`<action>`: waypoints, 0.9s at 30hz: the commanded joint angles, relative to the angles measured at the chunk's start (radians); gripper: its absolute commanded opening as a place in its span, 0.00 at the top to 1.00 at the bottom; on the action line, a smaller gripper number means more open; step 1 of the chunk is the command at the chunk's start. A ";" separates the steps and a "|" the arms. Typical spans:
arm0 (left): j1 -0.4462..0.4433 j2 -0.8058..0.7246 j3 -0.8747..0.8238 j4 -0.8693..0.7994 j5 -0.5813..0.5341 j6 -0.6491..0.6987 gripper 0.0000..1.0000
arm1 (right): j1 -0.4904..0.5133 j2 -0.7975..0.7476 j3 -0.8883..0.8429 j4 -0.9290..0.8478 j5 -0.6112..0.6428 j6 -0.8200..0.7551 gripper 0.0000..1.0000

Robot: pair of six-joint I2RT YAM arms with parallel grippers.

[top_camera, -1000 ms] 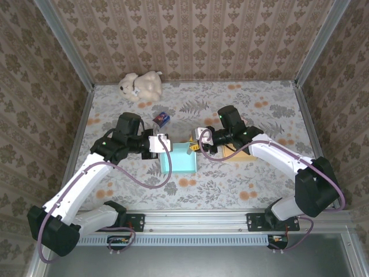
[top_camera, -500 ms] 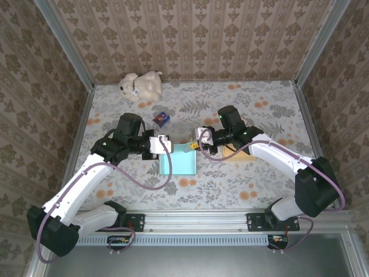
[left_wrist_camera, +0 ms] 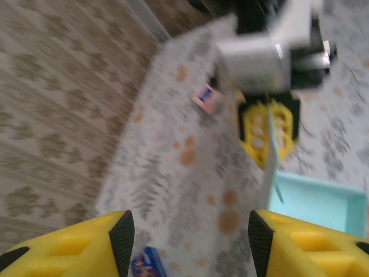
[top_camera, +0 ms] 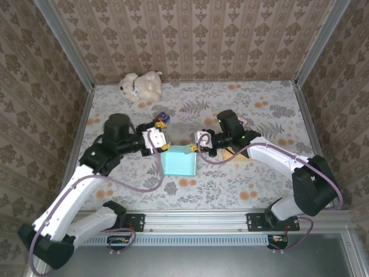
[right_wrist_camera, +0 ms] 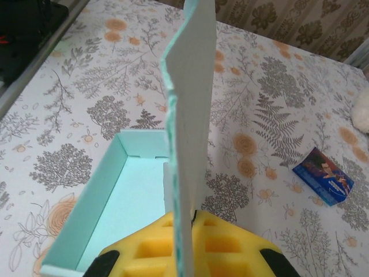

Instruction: Fold the paper box

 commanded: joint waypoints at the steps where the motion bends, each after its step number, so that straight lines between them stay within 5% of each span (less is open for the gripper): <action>1: 0.012 -0.081 0.038 0.184 -0.194 -0.439 0.31 | 0.002 0.001 -0.033 0.110 0.016 0.035 1.00; 3: 0.016 -0.081 0.102 0.113 -0.487 -0.735 0.10 | 0.003 -0.009 -0.057 0.149 0.014 0.048 1.00; 6: 0.038 -0.062 0.168 -0.145 -0.771 -1.128 0.00 | 0.003 -0.028 -0.093 0.192 0.018 0.061 1.00; 7: 0.051 -0.063 0.151 -0.197 -0.787 -1.228 0.00 | 0.003 -0.033 -0.103 0.199 0.018 0.059 1.00; 9: 0.080 -0.071 0.064 -0.158 -0.690 -1.320 0.00 | 0.003 -0.048 -0.114 0.198 0.015 0.056 1.00; 14: 0.123 -0.019 -0.059 -0.132 -0.644 -1.586 0.00 | 0.008 -0.061 -0.112 0.182 0.002 0.050 1.00; 18: 0.144 0.083 -0.055 -0.185 -0.643 -1.688 0.00 | 0.008 -0.055 -0.109 0.172 0.001 0.041 1.00; 27: 0.148 0.248 -0.120 -0.034 -0.368 -1.854 0.03 | 0.005 -0.028 -0.112 0.215 -0.011 0.064 1.00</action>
